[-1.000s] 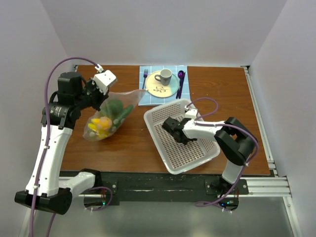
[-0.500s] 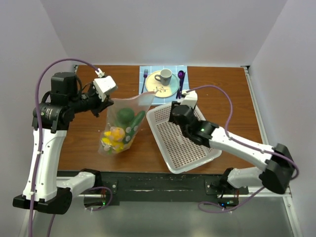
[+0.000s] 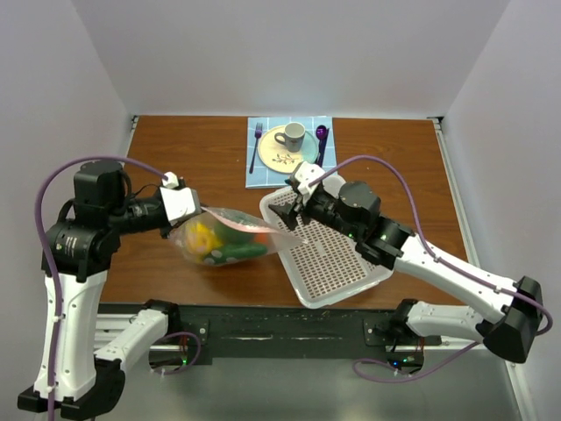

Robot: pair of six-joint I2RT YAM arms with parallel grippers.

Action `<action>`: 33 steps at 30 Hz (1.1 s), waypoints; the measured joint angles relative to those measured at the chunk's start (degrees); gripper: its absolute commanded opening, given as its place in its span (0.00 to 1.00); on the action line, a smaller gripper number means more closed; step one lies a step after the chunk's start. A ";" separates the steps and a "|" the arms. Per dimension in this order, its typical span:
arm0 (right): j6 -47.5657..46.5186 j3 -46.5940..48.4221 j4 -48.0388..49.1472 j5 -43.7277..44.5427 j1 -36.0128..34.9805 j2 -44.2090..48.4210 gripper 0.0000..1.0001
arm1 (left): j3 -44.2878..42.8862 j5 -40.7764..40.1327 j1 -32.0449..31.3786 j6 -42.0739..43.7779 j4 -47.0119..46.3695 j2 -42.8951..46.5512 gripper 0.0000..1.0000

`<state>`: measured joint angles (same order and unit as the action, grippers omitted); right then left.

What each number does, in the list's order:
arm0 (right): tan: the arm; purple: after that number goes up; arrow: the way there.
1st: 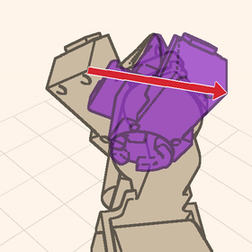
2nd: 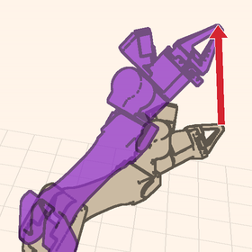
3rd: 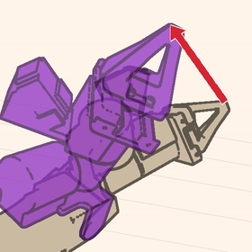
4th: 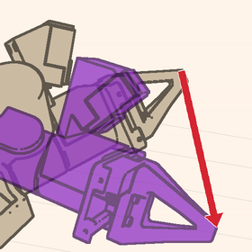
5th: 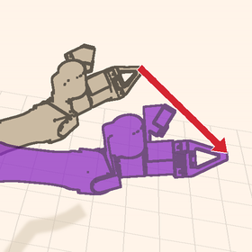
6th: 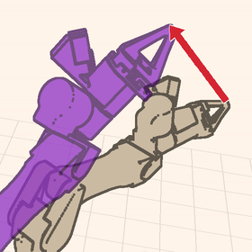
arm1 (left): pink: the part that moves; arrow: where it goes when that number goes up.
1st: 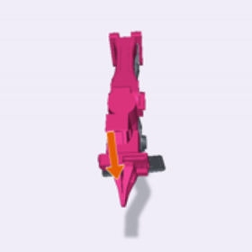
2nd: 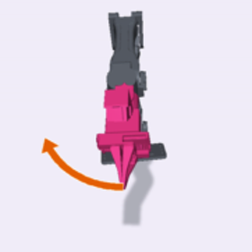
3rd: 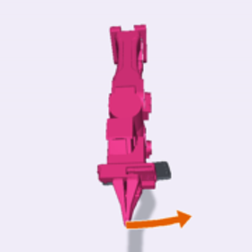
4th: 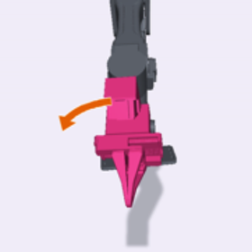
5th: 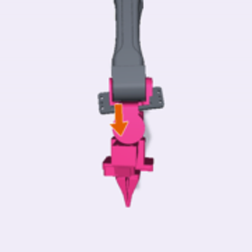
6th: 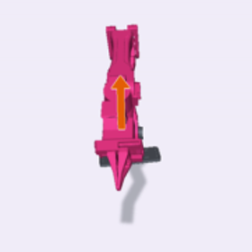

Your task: Open the zip-top bag and remove the fake food

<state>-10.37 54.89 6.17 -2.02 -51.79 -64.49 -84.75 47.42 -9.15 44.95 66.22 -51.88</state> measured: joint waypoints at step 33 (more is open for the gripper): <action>-2.80 3.52 -12.59 -29.49 0.07 1.99 0.59 | 4.98 5.97 0.00 5.31 1.31 -0.46 0.00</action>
<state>-13.17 58.41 -6.42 -31.51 -51.72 -62.50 -79.77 53.39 -9.15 50.26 67.53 -52.34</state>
